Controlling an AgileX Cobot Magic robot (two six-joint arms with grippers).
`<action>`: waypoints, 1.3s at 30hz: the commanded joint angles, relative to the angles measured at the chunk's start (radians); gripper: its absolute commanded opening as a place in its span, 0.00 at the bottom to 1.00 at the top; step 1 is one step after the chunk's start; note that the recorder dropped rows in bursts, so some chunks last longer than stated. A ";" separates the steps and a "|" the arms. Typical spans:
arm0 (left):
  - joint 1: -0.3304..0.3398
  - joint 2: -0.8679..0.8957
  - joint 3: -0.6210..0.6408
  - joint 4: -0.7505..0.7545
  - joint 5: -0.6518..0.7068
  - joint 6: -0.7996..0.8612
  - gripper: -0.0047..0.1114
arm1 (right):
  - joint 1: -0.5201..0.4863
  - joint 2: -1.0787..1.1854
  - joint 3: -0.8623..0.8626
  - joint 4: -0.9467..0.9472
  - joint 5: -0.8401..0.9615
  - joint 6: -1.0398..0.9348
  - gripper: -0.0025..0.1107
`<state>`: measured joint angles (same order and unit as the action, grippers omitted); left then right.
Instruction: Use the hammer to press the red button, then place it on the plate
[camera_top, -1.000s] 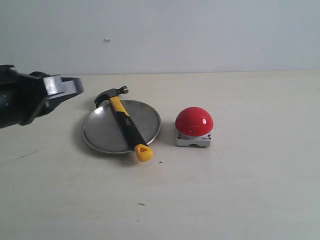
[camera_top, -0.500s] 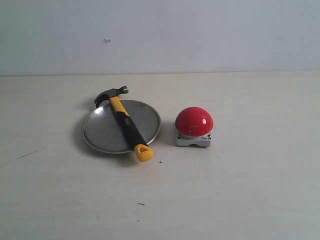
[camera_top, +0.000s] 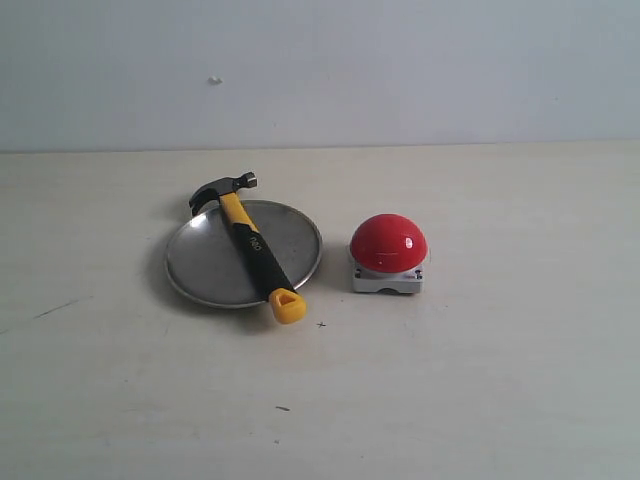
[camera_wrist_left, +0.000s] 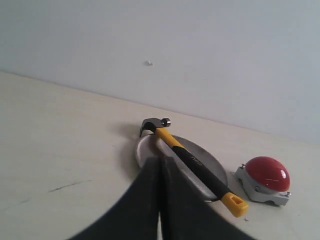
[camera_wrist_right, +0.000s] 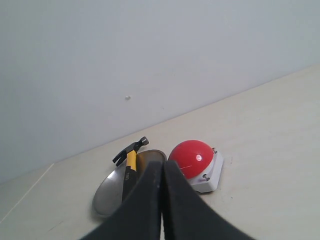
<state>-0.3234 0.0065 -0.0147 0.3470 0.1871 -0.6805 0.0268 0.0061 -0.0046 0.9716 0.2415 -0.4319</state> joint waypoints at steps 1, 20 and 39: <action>0.002 -0.007 0.004 0.064 0.006 0.009 0.04 | -0.004 -0.006 0.005 -0.002 -0.004 -0.005 0.02; 0.002 -0.007 0.004 0.101 0.015 -0.007 0.04 | -0.004 -0.006 0.005 -0.002 -0.004 -0.005 0.02; 0.002 -0.007 0.004 0.101 0.015 -0.007 0.04 | -0.004 -0.006 0.005 -0.036 -0.013 -0.091 0.02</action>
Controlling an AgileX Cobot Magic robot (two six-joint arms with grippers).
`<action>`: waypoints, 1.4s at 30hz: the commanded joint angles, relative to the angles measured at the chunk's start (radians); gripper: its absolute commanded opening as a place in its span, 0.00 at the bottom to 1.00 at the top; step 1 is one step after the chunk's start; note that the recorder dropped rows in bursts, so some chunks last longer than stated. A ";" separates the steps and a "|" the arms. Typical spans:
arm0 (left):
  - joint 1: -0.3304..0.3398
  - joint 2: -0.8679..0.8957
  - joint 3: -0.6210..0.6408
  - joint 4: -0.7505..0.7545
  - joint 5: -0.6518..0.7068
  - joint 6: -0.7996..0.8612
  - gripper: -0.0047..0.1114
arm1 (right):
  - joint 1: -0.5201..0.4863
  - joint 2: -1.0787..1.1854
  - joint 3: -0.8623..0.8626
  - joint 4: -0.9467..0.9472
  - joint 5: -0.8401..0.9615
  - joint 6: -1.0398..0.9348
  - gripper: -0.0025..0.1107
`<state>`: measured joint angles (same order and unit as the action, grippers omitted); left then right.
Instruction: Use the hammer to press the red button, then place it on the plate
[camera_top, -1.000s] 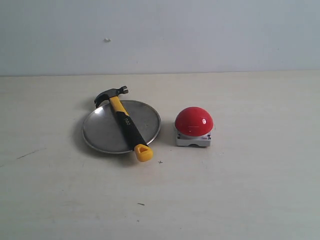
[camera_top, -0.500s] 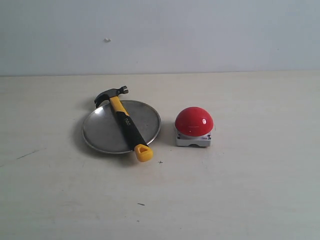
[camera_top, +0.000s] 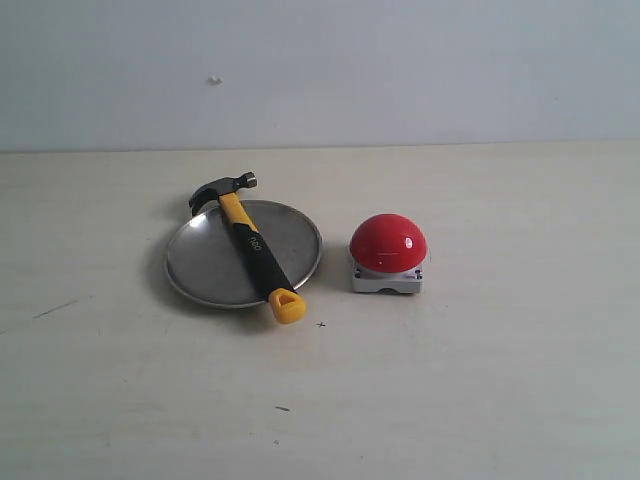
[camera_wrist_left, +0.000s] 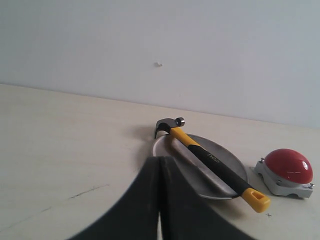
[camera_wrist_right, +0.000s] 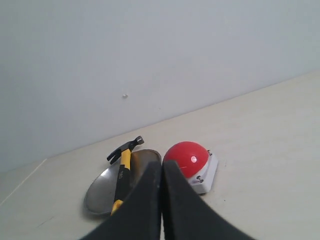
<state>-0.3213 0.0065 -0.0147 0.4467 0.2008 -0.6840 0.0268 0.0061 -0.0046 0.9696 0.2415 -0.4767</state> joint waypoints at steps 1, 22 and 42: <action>0.000 -0.007 0.004 0.001 0.002 -0.004 0.04 | -0.006 -0.006 0.005 -0.054 -0.033 -0.063 0.02; 0.000 -0.007 0.004 0.003 0.004 -0.004 0.04 | -0.158 -0.006 0.005 -0.154 -0.207 -0.150 0.02; 0.000 -0.007 0.004 0.005 0.004 -0.004 0.04 | -0.158 -0.006 0.005 -0.793 -0.233 0.505 0.02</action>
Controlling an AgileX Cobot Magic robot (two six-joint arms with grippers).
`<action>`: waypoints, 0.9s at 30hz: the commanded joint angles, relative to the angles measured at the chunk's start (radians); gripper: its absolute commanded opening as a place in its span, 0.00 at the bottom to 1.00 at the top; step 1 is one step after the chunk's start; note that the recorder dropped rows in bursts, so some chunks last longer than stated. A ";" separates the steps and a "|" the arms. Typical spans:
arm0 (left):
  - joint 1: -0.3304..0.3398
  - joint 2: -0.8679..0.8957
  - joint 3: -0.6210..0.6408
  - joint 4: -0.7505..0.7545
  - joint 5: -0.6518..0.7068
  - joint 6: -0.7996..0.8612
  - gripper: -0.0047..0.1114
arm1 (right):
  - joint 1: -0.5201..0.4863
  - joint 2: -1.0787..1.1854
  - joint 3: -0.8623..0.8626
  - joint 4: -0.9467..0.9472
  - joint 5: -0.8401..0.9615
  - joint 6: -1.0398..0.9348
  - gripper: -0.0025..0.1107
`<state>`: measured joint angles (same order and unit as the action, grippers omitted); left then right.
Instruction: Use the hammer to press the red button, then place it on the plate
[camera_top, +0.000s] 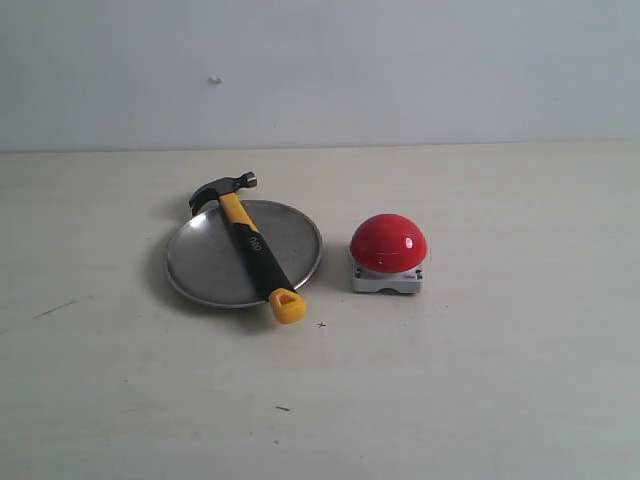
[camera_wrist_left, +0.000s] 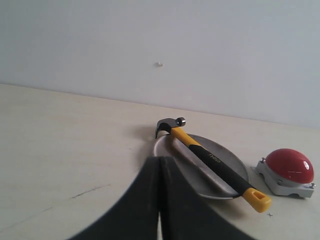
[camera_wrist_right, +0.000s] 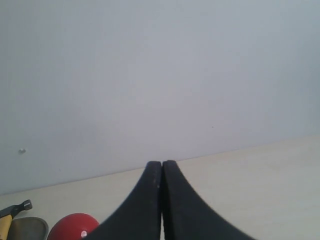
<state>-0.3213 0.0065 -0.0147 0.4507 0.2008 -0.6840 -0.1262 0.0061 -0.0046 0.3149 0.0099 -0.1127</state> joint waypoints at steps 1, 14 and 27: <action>0.000 -0.007 0.004 0.001 0.004 -0.004 0.04 | -0.005 -0.006 0.005 -0.139 -0.001 0.141 0.02; 0.000 -0.007 0.004 0.001 0.004 -0.004 0.04 | -0.005 -0.006 0.005 -0.129 0.001 0.143 0.02; 0.000 -0.007 0.004 0.005 0.004 -0.004 0.04 | -0.005 -0.006 0.005 -0.131 0.001 0.140 0.02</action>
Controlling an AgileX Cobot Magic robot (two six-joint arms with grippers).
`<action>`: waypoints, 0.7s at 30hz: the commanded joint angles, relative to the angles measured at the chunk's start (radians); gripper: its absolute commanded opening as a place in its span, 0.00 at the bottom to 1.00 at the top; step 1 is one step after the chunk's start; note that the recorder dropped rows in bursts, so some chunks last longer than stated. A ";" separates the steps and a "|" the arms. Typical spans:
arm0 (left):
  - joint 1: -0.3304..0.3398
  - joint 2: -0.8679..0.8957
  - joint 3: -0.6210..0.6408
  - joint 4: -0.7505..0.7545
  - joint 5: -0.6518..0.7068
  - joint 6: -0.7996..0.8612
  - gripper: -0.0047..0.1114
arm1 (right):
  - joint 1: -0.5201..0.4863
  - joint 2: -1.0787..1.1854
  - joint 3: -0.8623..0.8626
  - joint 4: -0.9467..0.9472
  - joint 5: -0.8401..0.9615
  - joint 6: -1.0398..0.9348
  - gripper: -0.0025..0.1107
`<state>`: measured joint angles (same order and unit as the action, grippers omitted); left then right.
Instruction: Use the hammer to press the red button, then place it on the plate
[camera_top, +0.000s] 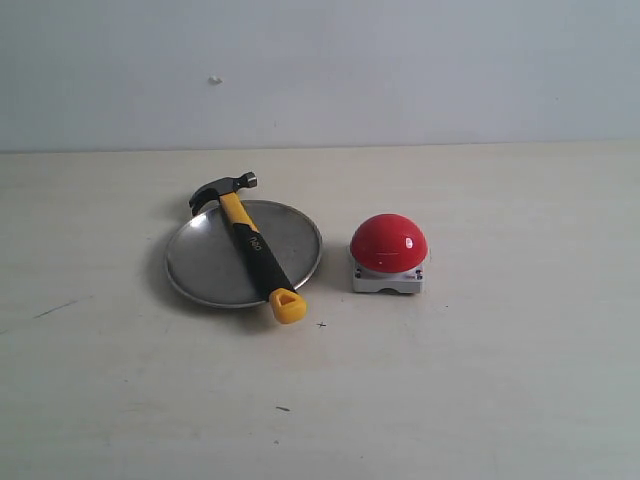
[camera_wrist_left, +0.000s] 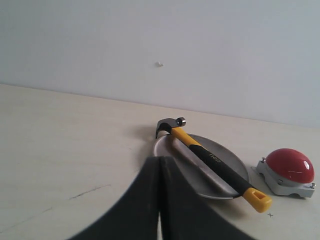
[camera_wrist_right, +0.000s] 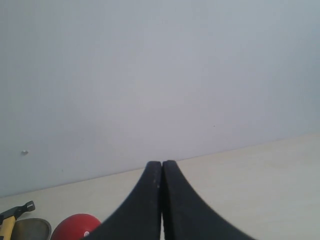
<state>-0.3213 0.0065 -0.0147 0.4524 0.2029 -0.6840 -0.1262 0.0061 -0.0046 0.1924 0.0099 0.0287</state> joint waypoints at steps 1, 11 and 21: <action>0.000 -0.007 0.004 0.003 0.002 -0.004 0.04 | -0.005 -0.006 0.005 -0.008 0.001 -0.001 0.02; 0.000 -0.007 0.015 -0.091 0.005 0.116 0.04 | -0.005 -0.006 0.005 -0.008 0.001 0.001 0.02; 0.113 -0.007 0.015 -0.375 -0.069 0.527 0.04 | -0.005 -0.006 0.005 -0.011 0.001 0.000 0.02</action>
<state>-0.2136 0.0065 0.0002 0.0933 0.1454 -0.1654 -0.1262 0.0061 -0.0046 0.1924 0.0099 0.0287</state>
